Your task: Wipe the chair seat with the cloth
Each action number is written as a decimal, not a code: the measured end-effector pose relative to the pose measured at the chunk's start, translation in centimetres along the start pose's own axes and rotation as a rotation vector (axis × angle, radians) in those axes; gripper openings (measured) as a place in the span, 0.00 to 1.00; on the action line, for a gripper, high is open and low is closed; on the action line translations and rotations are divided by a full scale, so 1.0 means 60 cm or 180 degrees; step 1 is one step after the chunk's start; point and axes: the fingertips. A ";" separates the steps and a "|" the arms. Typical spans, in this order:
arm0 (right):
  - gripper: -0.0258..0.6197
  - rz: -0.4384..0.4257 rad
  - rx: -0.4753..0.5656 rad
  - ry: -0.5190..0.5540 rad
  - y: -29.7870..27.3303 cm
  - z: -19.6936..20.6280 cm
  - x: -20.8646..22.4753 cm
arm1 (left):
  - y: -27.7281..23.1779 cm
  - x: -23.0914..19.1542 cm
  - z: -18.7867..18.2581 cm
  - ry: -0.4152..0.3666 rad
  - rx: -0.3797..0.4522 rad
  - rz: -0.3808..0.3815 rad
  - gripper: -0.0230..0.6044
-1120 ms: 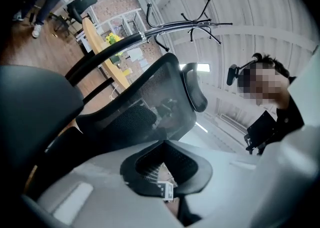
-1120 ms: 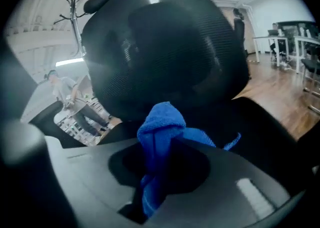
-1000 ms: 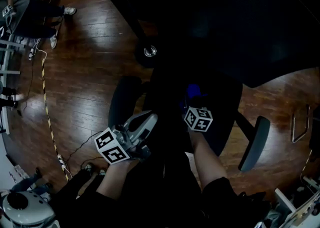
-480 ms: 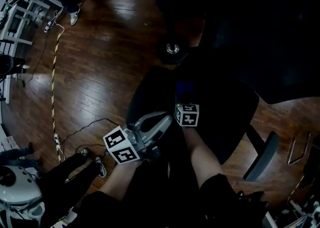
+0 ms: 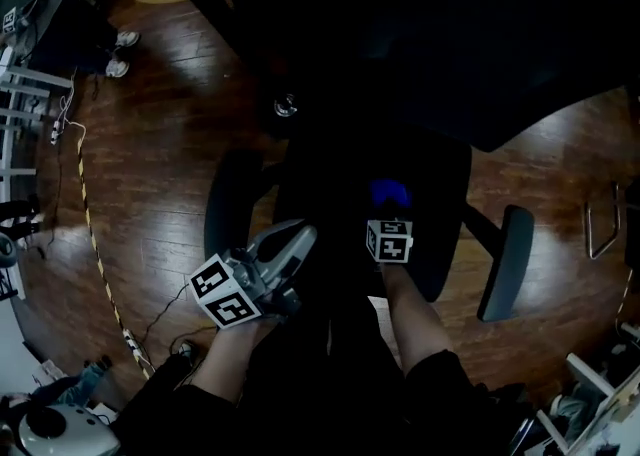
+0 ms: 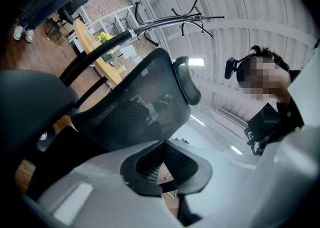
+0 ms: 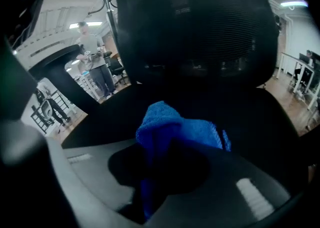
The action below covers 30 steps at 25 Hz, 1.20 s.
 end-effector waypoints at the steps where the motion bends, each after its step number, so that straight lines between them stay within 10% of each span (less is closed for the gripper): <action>1: 0.14 0.0104 0.0001 -0.0043 0.019 0.016 0.033 | -0.013 0.003 0.009 -0.0013 -0.0074 0.0036 0.02; 8: 0.14 0.0816 -0.0065 -0.0391 0.163 0.106 0.212 | -0.095 0.030 0.062 0.0055 -0.0538 0.0359 0.02; 13: 0.14 0.0818 0.0051 -0.0441 0.268 0.044 0.274 | -0.154 0.150 0.052 0.0057 -0.0631 0.0512 0.02; 17: 0.14 0.0640 0.0085 -0.0630 0.214 0.087 0.281 | -0.154 0.089 0.066 0.0039 -0.0630 0.0459 0.02; 22: 0.14 0.0509 0.0374 -0.0830 0.178 0.068 0.205 | -0.088 0.045 0.045 0.0021 -0.0449 0.0382 0.02; 30: 0.14 -0.0521 0.0460 -0.0772 0.045 -0.063 -0.087 | 0.008 0.010 -0.037 -0.0006 0.0053 0.0118 0.02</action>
Point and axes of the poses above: the fingertips, and each gripper's own axes: y backward along the fingers, x to its right, z out of its underside, and after that the axes turned 13 degrees about y, right-handed
